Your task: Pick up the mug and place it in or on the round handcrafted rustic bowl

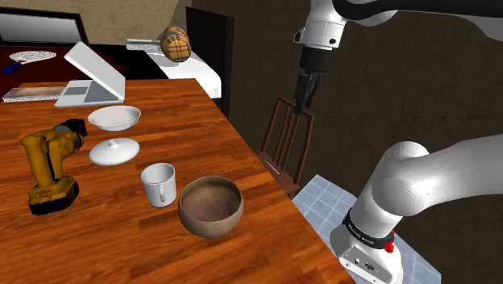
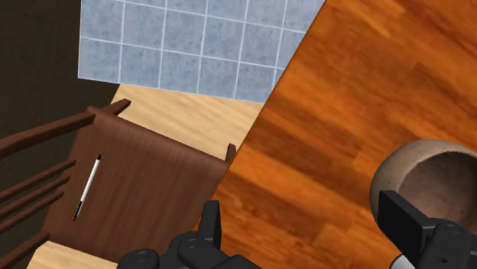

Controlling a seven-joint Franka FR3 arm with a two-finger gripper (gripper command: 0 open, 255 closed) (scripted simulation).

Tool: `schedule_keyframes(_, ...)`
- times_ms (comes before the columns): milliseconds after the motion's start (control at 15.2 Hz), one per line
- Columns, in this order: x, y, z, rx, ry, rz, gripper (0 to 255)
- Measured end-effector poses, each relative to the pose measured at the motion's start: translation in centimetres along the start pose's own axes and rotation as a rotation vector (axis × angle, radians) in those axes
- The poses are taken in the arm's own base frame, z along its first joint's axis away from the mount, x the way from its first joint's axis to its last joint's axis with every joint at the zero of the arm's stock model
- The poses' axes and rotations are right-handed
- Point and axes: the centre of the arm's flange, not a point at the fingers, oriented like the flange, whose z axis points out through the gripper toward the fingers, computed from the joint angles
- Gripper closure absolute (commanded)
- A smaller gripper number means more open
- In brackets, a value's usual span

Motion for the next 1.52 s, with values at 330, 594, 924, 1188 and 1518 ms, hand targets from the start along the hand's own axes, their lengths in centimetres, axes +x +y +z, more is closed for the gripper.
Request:
schedule_keyframes(330,2.6,-2.0,1.9,-0.002,0.009,-0.011,0)
schedule_keyframes(594,6.3,-4.8,4.4,-0.003,0.022,-0.025,0)
schedule_keyframes(924,10.8,-8.1,7.2,-0.006,0.039,-0.043,0)
schedule_keyframes(1188,14.2,-11.0,9.9,-0.008,0.052,-0.057,0)
schedule_keyframes(1518,18.6,-14.8,13.0,-0.01,0.069,-0.075,0)
